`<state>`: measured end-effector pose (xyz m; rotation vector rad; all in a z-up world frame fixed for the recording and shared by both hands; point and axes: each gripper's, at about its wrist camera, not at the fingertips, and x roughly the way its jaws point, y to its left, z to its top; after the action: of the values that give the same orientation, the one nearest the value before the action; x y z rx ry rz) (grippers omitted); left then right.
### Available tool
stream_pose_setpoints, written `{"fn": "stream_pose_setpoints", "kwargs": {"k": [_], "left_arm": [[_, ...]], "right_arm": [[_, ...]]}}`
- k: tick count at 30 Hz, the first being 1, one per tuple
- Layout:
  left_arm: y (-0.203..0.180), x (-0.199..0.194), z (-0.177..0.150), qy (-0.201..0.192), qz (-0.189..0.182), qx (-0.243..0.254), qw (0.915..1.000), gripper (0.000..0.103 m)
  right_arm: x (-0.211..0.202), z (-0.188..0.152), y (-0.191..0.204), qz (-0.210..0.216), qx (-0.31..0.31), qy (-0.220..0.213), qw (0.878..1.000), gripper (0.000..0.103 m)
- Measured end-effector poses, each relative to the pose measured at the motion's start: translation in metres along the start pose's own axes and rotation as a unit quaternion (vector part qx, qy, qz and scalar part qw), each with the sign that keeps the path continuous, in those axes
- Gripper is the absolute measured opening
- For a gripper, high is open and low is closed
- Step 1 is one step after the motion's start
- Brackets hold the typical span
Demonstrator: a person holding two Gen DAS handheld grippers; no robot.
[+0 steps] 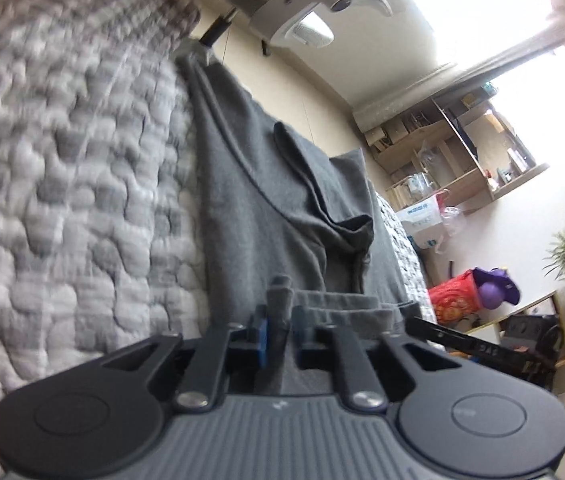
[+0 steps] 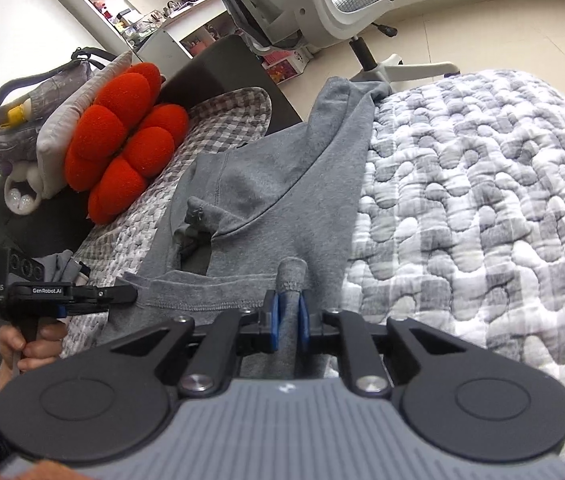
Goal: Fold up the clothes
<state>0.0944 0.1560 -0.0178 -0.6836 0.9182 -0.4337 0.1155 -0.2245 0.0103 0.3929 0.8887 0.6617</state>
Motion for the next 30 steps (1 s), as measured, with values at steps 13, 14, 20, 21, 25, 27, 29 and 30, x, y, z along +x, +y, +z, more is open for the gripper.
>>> {"fn": "stream_pose_setpoints", "kwargs": {"k": [13,14,20,21,25,27,29,30], "left_arm": [[-0.027,0.003,-0.009,-0.011,0.037,0.100,0.9942,0.020],[-0.027,0.003,-0.010,-0.010,0.043,0.105,0.9935,0.011],[-0.030,-0.015,-0.007,-0.036,0.023,0.123,0.9915,0.006],[-0.031,-0.017,-0.007,-0.043,0.016,0.127,0.9908,0.006],[-0.029,-0.014,-0.007,-0.042,0.023,0.123,0.9913,0.006],[-0.029,-0.014,-0.007,-0.044,0.024,0.124,0.9911,0.006],[-0.033,-0.023,-0.007,-0.060,0.001,0.126,0.9903,0.006],[-0.035,-0.027,-0.007,-0.069,-0.010,0.127,0.9894,0.006]], "right_arm": [[0.003,-0.003,0.004,-0.008,-0.021,0.000,1.000,0.015],[0.004,-0.003,0.005,-0.010,-0.024,-0.001,1.000,0.014],[-0.003,-0.003,0.015,-0.027,-0.042,-0.024,0.998,0.006],[-0.001,-0.003,0.014,-0.029,-0.040,-0.023,0.999,0.006],[0.004,-0.004,0.011,-0.039,-0.033,-0.019,0.998,0.006],[0.000,-0.004,0.016,-0.031,-0.039,-0.031,0.998,0.006],[-0.007,-0.003,0.024,-0.015,-0.048,-0.046,0.998,0.006],[-0.011,-0.002,0.027,-0.008,-0.053,-0.053,0.997,0.006]]}}
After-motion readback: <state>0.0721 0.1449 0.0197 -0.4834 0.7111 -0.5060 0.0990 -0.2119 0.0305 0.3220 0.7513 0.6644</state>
